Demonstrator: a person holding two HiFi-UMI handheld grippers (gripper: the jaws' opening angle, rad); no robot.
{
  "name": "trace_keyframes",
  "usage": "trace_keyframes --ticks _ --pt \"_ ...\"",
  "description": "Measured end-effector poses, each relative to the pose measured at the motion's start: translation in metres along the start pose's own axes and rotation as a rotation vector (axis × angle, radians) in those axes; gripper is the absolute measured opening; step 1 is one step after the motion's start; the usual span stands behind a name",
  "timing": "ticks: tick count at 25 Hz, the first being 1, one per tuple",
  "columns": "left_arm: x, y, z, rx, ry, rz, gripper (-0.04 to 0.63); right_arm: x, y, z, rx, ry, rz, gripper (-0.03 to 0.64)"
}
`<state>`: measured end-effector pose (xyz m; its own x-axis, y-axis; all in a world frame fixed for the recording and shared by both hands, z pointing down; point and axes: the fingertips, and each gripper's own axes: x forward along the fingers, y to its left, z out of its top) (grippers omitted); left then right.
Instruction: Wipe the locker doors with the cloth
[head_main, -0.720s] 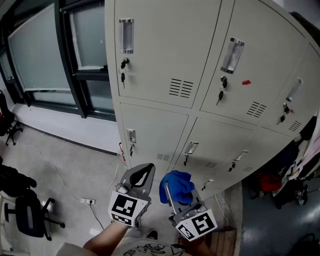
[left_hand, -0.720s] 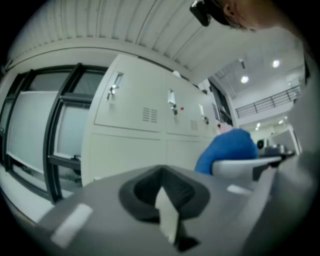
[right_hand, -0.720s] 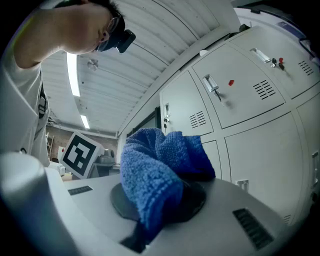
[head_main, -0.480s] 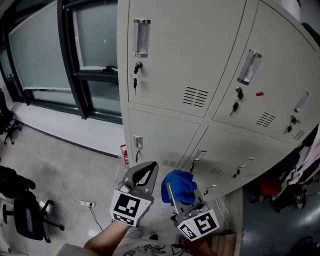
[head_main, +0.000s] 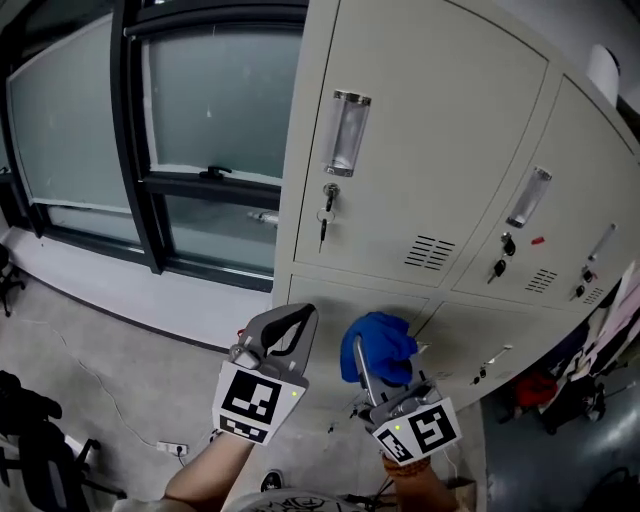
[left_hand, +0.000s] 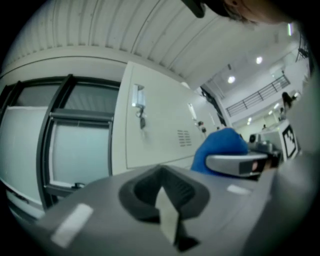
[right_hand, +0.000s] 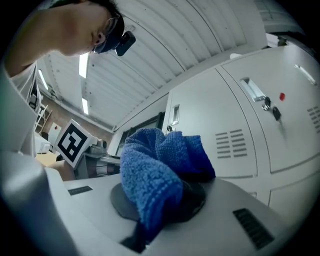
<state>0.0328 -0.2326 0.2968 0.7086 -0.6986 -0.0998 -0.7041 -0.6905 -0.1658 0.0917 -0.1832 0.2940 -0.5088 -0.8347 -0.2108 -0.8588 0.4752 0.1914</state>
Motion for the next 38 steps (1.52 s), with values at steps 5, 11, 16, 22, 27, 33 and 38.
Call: trace_keyframes --ticks 5,11,16,22,27,33,38 --pt "0.021 0.021 0.071 0.094 -0.086 -0.001 0.003 0.036 -0.007 0.074 -0.265 -0.072 0.059 0.032" --pt "0.022 0.078 0.146 0.155 -0.175 0.007 0.003 0.108 -0.008 0.147 -0.569 -0.027 0.032 0.032" --pt "0.024 0.091 0.204 0.146 -0.233 -0.016 0.003 0.146 -0.015 0.221 -0.698 -0.1 0.014 0.032" --pt "0.032 0.123 0.244 0.167 -0.244 0.062 0.003 0.188 -0.025 0.292 -0.86 -0.153 0.008 0.032" --pt "0.036 0.135 0.268 0.21 -0.235 0.089 0.003 0.215 -0.035 0.326 -0.935 -0.134 -0.039 0.032" --pt "0.034 0.145 0.288 0.226 -0.245 0.108 0.003 0.242 -0.044 0.351 -0.994 -0.113 -0.086 0.032" --pt "0.032 0.15 0.283 0.216 -0.239 0.112 0.003 0.25 -0.036 0.346 -1.067 -0.087 -0.089 0.032"
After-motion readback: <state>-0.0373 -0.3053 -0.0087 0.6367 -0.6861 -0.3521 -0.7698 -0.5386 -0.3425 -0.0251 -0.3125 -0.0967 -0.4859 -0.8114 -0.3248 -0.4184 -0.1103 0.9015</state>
